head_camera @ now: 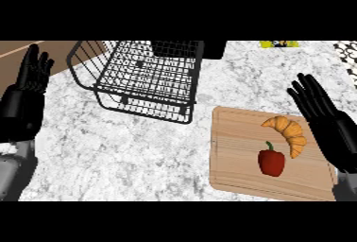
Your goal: Pick the bell pepper from the cutting board and place it in the tiered basket
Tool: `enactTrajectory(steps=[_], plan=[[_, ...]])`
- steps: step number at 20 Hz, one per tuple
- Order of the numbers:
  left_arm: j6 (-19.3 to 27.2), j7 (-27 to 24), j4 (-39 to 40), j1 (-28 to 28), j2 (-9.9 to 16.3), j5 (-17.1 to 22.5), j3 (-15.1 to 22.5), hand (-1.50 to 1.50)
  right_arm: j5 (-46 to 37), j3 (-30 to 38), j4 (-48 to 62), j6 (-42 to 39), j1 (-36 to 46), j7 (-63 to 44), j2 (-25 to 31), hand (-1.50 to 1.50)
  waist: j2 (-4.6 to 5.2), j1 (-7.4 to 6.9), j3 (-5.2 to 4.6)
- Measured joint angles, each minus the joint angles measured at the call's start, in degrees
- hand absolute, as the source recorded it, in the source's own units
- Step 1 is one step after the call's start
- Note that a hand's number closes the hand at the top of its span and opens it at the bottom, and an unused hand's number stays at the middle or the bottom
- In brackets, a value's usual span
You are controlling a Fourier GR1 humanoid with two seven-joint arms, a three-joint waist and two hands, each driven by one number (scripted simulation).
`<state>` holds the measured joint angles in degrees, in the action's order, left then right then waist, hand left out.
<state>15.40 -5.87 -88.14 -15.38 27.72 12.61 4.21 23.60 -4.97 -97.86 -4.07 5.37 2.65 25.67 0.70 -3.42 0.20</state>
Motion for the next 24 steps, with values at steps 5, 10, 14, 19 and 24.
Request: enactTrajectory(steps=[5, 10, 14, 19, 24], plan=[[1.4, 2.8, 3.0, 7.8, -1.7, -0.6, 1.5, 0.00, -8.3, 6.3, -0.5, 11.4, -1.4, 0.0, 2.1, 1.50, -0.61, 3.26, -0.29], [2.6, 5.9, 6.9, 14.3, -4.5, 0.3, 3.0, 0.00, -14.1, 18.8, 3.7, 29.0, -6.7, -2.6, 1.4, -1.50, -0.67, 8.94, -0.56], [3.8, 5.8, 8.2, 17.6, -7.9, -0.2, 5.5, 0.00, -17.6, 22.8, 0.0, 43.0, -11.7, 0.3, -7.1, -1.50, -1.12, 8.64, -0.40], [4.8, 5.0, 8.3, 19.8, -10.8, -2.2, 8.8, 0.00, -27.5, 15.3, -12.8, 52.6, -22.6, -2.9, -15.2, -1.50, -1.02, 6.11, -0.46], [4.9, 4.7, 7.8, 20.0, -11.5, -3.3, 10.2, 0.00, -36.4, 6.3, -17.1, 50.0, -33.7, -14.3, -14.2, -1.50, -0.43, 4.39, -0.65]])
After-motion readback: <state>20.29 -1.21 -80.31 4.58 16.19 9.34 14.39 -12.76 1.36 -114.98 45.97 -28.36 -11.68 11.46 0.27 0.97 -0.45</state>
